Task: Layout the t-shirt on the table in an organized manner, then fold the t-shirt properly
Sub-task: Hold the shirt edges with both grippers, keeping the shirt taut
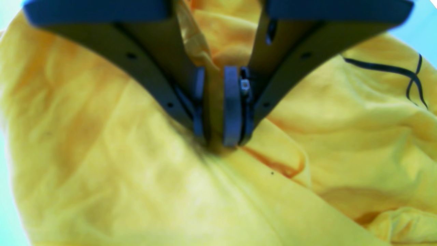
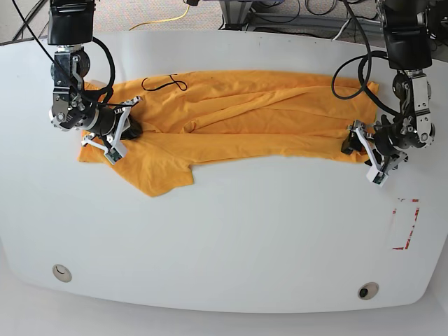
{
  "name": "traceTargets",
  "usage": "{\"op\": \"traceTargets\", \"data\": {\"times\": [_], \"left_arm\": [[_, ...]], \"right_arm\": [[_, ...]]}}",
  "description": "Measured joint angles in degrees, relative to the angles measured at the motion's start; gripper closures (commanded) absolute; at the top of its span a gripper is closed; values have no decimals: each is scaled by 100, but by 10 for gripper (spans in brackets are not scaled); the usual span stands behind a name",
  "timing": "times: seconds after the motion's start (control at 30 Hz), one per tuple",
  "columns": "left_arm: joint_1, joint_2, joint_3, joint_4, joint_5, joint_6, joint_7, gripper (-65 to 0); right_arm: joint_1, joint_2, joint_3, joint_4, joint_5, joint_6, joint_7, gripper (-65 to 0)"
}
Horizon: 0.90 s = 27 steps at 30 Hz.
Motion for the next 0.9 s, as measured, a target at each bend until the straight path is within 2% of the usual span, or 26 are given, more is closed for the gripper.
{"op": "traceTargets", "data": {"times": [0.07,0.13,0.4,0.47,0.6,0.7,0.77,0.9], "left_arm": [[-2,2,17,-2,0,-22,4,-162],[-2,7,17,-4,0,-22,2,-128],[-2,2,17,-2,-15,-37,4,-124],[-2,2,22,11,-13,-37,7,-157],[33,-7,28,225,52,-33,59,-278],[63,-24,28,483,50,-17,55,-335],[61,-31,28,601,24,-22,48,-339],[46,-31,28,669,7,-22,46,-306]], "right_arm": [[0,0,0,-7,7,0,0,-73],[0,2,2,-15,11,2,0,-73],[0,-72,39,-15,-17,0,0,-73],[0,-92,37,-15,-22,-4,0,-73],[0,-111,37,-15,-42,-9,-7,-73],[0,-127,37,-15,-39,-24,2,-73],[0,-127,37,-15,-39,-24,0,-73],[0,-129,37,-15,-39,-24,0,-73]]}}
